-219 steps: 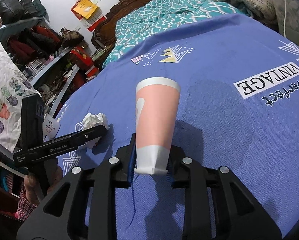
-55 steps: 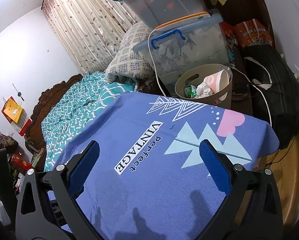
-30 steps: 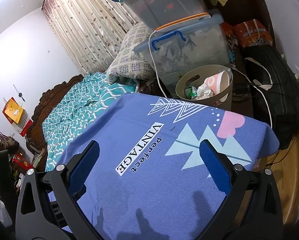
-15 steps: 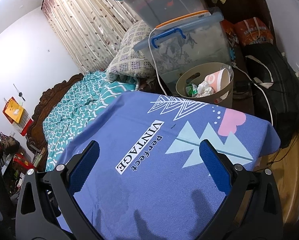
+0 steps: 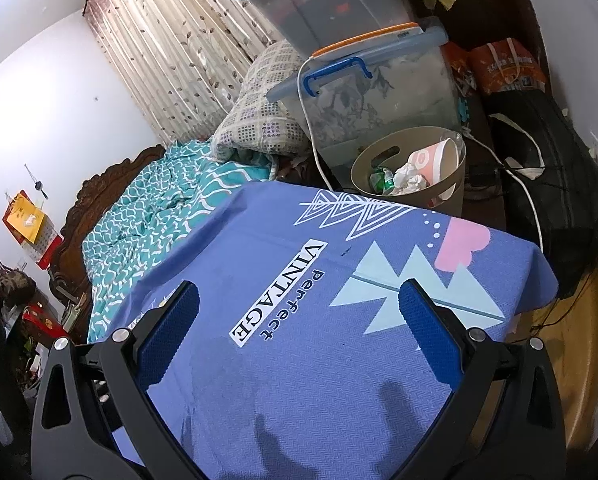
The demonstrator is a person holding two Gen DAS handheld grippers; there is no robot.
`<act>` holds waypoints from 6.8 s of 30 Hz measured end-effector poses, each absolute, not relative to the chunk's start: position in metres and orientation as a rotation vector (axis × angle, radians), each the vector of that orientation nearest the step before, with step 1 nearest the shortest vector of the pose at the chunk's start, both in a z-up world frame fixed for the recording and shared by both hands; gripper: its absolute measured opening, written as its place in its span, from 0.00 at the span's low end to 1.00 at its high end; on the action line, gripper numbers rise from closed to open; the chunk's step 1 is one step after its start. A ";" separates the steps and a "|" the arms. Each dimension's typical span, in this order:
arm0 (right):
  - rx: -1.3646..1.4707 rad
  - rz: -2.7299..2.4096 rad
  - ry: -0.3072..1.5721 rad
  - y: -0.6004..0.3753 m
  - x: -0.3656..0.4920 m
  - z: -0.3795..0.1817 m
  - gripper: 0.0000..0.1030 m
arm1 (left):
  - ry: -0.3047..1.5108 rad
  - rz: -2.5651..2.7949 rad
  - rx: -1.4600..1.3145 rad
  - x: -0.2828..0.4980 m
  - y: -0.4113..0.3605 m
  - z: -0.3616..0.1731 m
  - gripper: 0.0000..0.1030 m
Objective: Collect trash
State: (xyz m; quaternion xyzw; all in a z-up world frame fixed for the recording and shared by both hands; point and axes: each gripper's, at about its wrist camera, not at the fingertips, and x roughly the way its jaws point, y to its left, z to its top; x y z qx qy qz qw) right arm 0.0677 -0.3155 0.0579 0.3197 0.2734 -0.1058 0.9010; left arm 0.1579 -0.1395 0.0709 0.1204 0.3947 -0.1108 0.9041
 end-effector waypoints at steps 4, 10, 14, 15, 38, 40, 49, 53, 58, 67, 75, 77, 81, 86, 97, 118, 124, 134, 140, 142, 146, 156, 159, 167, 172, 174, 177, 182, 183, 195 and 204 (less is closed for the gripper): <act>0.659 -0.212 0.571 -0.314 0.069 0.057 0.96 | 0.830 -0.223 0.257 0.158 -0.140 0.067 0.92; 0.665 -0.214 0.572 -0.315 0.069 0.057 0.96 | 0.844 -0.223 0.262 0.159 -0.142 0.064 0.92; 0.665 -0.214 0.574 -0.315 0.069 0.056 0.96 | 0.846 -0.229 0.274 0.158 -0.145 0.062 0.92; 0.665 -0.214 0.573 -0.315 0.069 0.056 0.96 | 0.846 -0.229 0.275 0.157 -0.146 0.062 0.92; 0.651 -0.216 0.559 -0.315 0.066 0.062 0.96 | 0.827 -0.252 0.291 0.150 -0.150 0.063 0.92; 0.649 -0.217 0.557 -0.315 0.067 0.062 0.96 | 0.827 -0.254 0.294 0.149 -0.150 0.062 0.92; 0.650 -0.216 0.559 -0.315 0.067 0.063 0.96 | 0.822 -0.251 0.308 0.148 -0.152 0.061 0.92; 0.651 -0.215 0.561 -0.315 0.067 0.062 0.96 | 0.823 -0.254 0.310 0.147 -0.152 0.060 0.92; 0.650 -0.215 0.562 -0.315 0.068 0.063 0.96 | 0.828 -0.262 0.312 0.146 -0.151 0.059 0.92; 0.650 -0.216 0.565 -0.314 0.068 0.062 0.96 | 0.833 -0.274 0.315 0.145 -0.151 0.058 0.92; 0.658 -0.215 0.565 -0.315 0.069 0.060 0.96 | 0.846 -0.276 0.318 0.144 -0.153 0.056 0.92; 0.664 -0.213 0.571 -0.316 0.071 0.058 0.96 | 0.843 -0.273 0.318 0.144 -0.153 0.056 0.92; 0.662 -0.205 0.577 -0.315 0.073 0.058 0.96 | 0.842 -0.271 0.312 0.143 -0.153 0.057 0.92; 0.655 -0.205 0.567 -0.315 0.070 0.060 0.96 | 0.842 -0.268 0.312 0.144 -0.152 0.058 0.92; 0.648 -0.199 0.575 -0.312 0.070 0.061 0.96 | 0.842 -0.257 0.300 0.144 -0.146 0.057 0.92; 0.642 -0.199 0.575 -0.312 0.073 0.063 0.96 | 0.851 -0.270 0.316 0.144 -0.150 0.055 0.92; 0.646 -0.199 0.579 -0.315 0.074 0.060 0.96 | 0.856 -0.274 0.322 0.144 -0.152 0.052 0.92; 0.645 -0.198 0.585 -0.313 0.075 0.056 0.96 | 0.865 -0.277 0.325 0.143 -0.151 0.048 0.92; 0.644 -0.198 0.585 -0.313 0.074 0.056 0.96 | 0.867 -0.280 0.324 0.142 -0.150 0.046 0.92; 0.644 -0.198 0.585 -0.313 0.074 0.056 0.96 | 0.868 -0.280 0.322 0.142 -0.150 0.046 0.92; 0.644 -0.198 0.585 -0.312 0.074 0.056 0.96 | 0.873 -0.280 0.321 0.141 -0.150 0.043 0.92; 0.644 -0.198 0.586 -0.312 0.074 0.056 0.96 | 0.878 -0.282 0.319 0.141 -0.149 0.041 0.92; 0.644 -0.199 0.586 -0.311 0.074 0.056 0.96 | 0.879 -0.282 0.317 0.141 -0.147 0.040 0.92; 0.643 -0.198 0.586 -0.311 0.074 0.056 0.96 | 0.883 -0.284 0.315 0.140 -0.147 0.038 0.92; 0.643 -0.198 0.585 -0.311 0.074 0.056 0.96 | 0.889 -0.285 0.316 0.141 -0.146 0.038 0.92; 0.643 -0.197 0.585 -0.311 0.074 0.056 0.96 | 0.889 -0.286 0.317 0.141 -0.146 0.038 0.92; 0.643 -0.198 0.585 -0.311 0.074 0.056 0.96 | 0.889 -0.287 0.317 0.141 -0.146 0.038 0.92; 0.642 -0.198 0.585 -0.311 0.075 0.056 0.96 | 0.888 -0.290 0.322 0.141 -0.147 0.037 0.92; 0.641 -0.197 0.585 -0.311 0.075 0.056 0.96 | 0.888 -0.290 0.323 0.141 -0.147 0.037 0.92; 0.642 -0.198 0.586 -0.310 0.074 0.056 0.96 | 0.888 -0.292 0.325 0.141 -0.148 0.038 0.92; 0.637 -0.192 0.590 -0.309 0.077 0.056 0.96 | 0.884 -0.315 0.299 0.140 -0.145 0.040 0.92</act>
